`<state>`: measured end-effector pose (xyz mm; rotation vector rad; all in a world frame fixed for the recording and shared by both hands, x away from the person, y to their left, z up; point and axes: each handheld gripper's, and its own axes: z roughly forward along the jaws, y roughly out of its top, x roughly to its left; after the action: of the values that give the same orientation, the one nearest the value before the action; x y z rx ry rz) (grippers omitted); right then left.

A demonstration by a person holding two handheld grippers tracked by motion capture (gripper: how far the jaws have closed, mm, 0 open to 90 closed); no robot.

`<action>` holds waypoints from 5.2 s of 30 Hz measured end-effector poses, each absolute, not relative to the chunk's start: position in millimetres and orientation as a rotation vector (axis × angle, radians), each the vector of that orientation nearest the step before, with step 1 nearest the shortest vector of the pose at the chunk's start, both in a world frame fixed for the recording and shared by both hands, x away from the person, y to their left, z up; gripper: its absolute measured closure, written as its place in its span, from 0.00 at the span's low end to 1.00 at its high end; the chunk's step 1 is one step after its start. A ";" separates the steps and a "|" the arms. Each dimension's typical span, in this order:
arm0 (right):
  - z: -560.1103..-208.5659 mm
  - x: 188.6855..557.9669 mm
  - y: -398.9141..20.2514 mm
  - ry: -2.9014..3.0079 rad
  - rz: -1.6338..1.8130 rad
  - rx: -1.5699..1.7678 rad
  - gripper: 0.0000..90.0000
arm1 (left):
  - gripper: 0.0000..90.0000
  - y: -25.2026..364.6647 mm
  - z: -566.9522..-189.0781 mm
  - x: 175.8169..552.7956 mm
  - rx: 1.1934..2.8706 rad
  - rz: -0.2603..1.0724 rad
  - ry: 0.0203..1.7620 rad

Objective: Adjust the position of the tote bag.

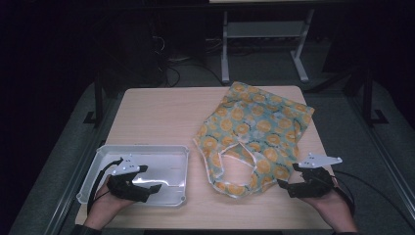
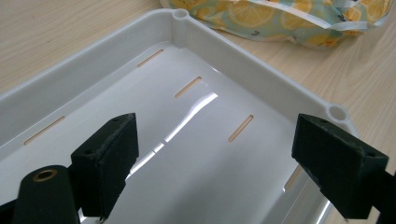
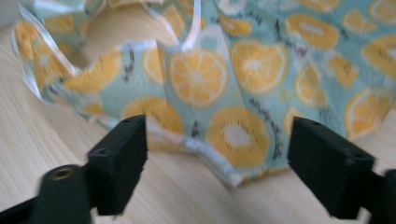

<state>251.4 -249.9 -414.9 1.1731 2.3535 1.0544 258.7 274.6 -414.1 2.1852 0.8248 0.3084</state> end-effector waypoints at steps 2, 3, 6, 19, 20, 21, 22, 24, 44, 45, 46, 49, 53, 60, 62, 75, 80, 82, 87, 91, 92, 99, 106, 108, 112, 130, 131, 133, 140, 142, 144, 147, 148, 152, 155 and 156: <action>-409.5 255.3 -247.8 2.351 1.078 1.175 0.38 | 0.16 273.2 -413.8 258.6 2.177 0.305 0.832; -407.4 257.5 -246.6 2.343 1.090 1.171 0.42 | 0.16 273.1 -413.0 258.8 2.182 0.306 0.828; -402.9 263.9 -241.5 2.346 1.095 1.168 0.62 | 0.17 270.9 -410.6 258.7 2.181 0.310 0.818; -417.2 303.7 -221.8 2.434 0.951 1.207 1.00 | 0.25 265.1 -406.6 259.7 2.163 0.299 0.813; -419.8 307.2 -220.3 2.441 0.934 1.215 1.00 | 0.29 264.2 -405.1 260.1 2.159 0.295 0.810; -422.6 311.1 -218.3 2.451 0.911 1.224 1.00 | 0.34 263.4 -403.7 261.0 2.159 0.300 0.804; -425.3 314.5 -216.8 2.454 0.899 1.222 1.00 | 0.37 262.3 -402.6 261.3 2.155 0.297 0.808; -430.1 319.3 -213.7 2.471 0.865 1.242 1.00 | 0.49 259.4 -399.7 262.8 2.147 0.292 0.806; -452.1 320.4 -225.8 2.549 0.711 1.292 1.00 | 1.00 235.1 -386.9 276.8 2.187 0.199 0.751; -452.1 319.3 -227.7 2.553 0.710 1.278 1.00 | 1.00 233.1 -386.7 277.9 2.190 0.198 0.745; -451.9 317.2 -229.9 2.558 0.704 1.275 1.00 | 1.00 231.6 -386.8 278.5 2.189 0.193 0.744; -450.8 311.4 -233.0 2.575 0.683 1.272 1.00 | 1.00 224.9 -386.8 281.7 2.198 0.182 0.736; -450.2 305.7 -236.1 2.599 0.666 1.226 1.00 | 1.00 213.6 -385.4 288.1 2.210 0.169 0.718; -449.7 295.4 -243.8 2.626 0.666 1.205 1.00 | 1.00 189.2 -385.9 306.0 2.215 0.140 0.690; -449.7 293.1 -246.2 2.631 0.666 1.202 1.00 | 1.00 181.9 -387.0 311.0 2.214 0.129 0.690; -439.1 295.3 -257.3 2.560 0.727 1.218 1.00 | 1.00 131.9 -398.4 349.4 2.305 0.129 0.623; -441.6 301.7 -257.7 2.557 0.708 1.207 1.00 | 1.00 114.1 -409.3 366.5 2.364 0.136 0.636; -441.9 302.6 -258.0 2.560 0.702 1.202 1.00 | 1.00 106.4 -415.4 375.0 2.384 0.131 0.653; -443.2 303.7 -260.7 2.557 0.700 1.225 1.00 | 1.00 93.1 -425.4 388.1 2.437 0.138 0.678; -446.6 306.3 -260.0 2.562 0.688 1.214 1.00 | 1.00 78.6 -437.2 397.0 2.505 0.131 0.698; -446.6 306.3 -260.0 2.562 0.688 1.214 1.00 | 1.00 78.6 -437.2 397.0 2.505 0.131 0.698; -448.5 308.6 -260.5 2.565 0.676 1.230 1.00 | 1.00 74.1 -448.2 402.8 2.536 0.101 0.741; -451.1 310.6 -261.8 2.574 0.668 1.231 1.00 | 1.00 74.7 -447.4 400.0 2.547 0.088 0.749; -451.1 310.2 -261.9 2.574 0.669 1.234 1.00 | 1.00 74.7 -447.0 398.2 2.555 0.092 0.742; -450.9 309.0 -261.5 2.582 0.667 1.232 1.00 | 1.00 75.4 -446.8 392.7 2.561 0.087 0.739; -449.8 300.1 -254.2 2.640 0.661 1.175 1.00 | 1.00 86.9 -445.9 363.7 2.579 0.044 0.711; -449.5 299.0 -253.4 2.642 0.655 1.175 1.00 | 1.00 87.2 -445.7 361.8 2.583 0.048 0.707; -449.6 298.5 -252.8 2.647 0.659 1.162 1.00 | 1.00 87.6 -445.6 359.6 2.586 0.046 0.705; -448.9 287.5 -245.9 2.691 0.655 1.109 1.00 | 1.00 95.7 -444.8 344.0 2.600 0.022 0.678; -448.7 283.0 -243.6 2.702 0.657 1.089 1.00 | 1.00 98.0 -444.4 339.6 2.607 0.014 0.669; -448.6 278.1 -242.5 2.712 0.664 1.080 1.00 | 1.00 98.6 -443.8 335.6 2.624 0.026 0.650; -448.7 272.9 -241.4 2.724 0.672 1.058 1.00 | 1.00 98.1 -442.8 332.4 2.647 0.037 0.630; -448.6 267.4 -239.5 2.735 0.675 1.039 1.00 | 1.00 97.9 -442.5 329.3 2.655 0.038 0.620; -448.2 257.7 -236.6 2.752 0.670 1.008 1.00 | 1.00 98.7 -442.3 326.7 2.656 0.022 0.618; -448.2 255.2 -237.1 2.754 0.679 1.010 1.00 | 1.00 99.4 -442.4 326.1 2.653 0.018 0.616; -448.4 255.3 -237.3 2.755 0.683 1.011 1.00 | 1.00 99.4 -442.4 326.1 2.653 0.018 0.616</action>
<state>255.3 -237.3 -448.4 1.0106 2.7549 0.6829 326.1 99.4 -442.4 2.6528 0.6163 0.0176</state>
